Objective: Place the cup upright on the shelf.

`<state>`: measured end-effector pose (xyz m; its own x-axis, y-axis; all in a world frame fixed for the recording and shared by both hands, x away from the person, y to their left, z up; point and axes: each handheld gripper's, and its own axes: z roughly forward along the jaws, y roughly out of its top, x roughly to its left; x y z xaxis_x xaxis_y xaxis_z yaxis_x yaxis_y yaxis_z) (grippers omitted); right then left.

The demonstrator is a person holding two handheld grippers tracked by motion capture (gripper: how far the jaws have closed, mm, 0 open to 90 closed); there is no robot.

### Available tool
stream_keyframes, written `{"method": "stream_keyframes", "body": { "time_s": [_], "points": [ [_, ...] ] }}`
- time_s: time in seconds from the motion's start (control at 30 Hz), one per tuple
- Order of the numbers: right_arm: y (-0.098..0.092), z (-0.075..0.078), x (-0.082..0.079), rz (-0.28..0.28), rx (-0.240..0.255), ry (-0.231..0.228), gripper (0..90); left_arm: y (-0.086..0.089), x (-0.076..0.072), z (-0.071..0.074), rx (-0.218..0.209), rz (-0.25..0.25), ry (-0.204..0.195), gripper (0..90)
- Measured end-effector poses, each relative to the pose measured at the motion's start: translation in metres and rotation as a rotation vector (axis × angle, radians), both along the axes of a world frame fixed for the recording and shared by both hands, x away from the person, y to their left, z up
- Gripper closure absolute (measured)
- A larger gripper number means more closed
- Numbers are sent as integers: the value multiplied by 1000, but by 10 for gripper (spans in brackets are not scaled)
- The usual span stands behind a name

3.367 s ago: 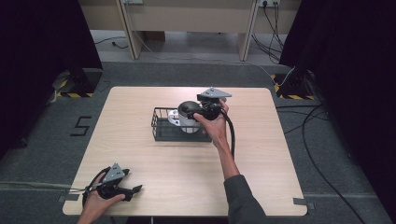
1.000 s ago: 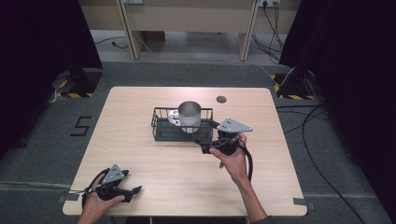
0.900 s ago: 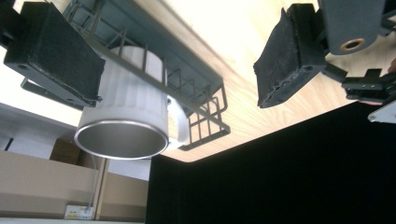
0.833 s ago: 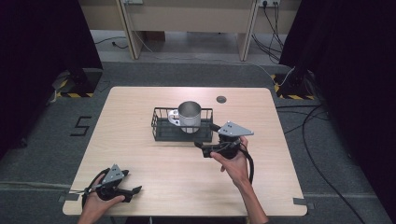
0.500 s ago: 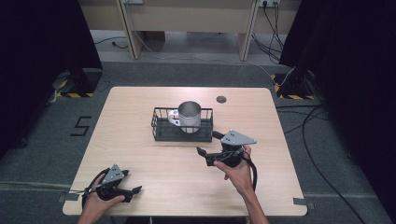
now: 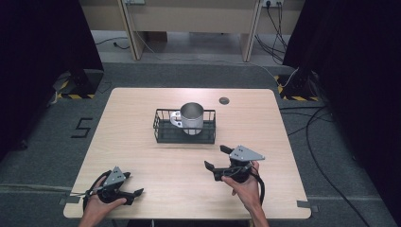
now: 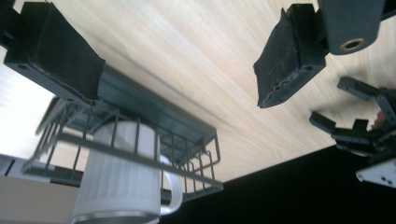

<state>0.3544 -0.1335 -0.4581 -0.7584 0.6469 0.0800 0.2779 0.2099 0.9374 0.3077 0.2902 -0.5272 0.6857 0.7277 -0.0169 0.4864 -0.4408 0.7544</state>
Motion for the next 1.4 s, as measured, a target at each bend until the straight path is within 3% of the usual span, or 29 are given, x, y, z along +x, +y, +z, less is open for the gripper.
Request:
{"method": "stream_keyframes", "body": {
  "time_s": [0.23, 0.3, 0.7, 0.83, 1.1, 1.4],
  "points": [
    [-5, -17, -8, -7, -27, 36, 151, 0, 0, 0, 0, 0, 0, 147],
    [-5, -19, -11, -12, -56, 34, 152, 0, 0, 0, 0, 0, 0, 147],
    [-3, -40, -22, 5, -85, 92, 152, 0, 0, 0, 0, -2, -1, 147],
    [-3, -43, -26, -1, -126, 96, 152, 0, 0, 0, 0, -2, -1, 147],
    [-4, -56, -30, -4, -165, 151, 152, 0, 0, 0, 0, -3, -1, 147],
    [-10, -60, -34, -23, -180, 195, 152, 0, 0, 0, 0, -3, -1, 147]
  ]
}}
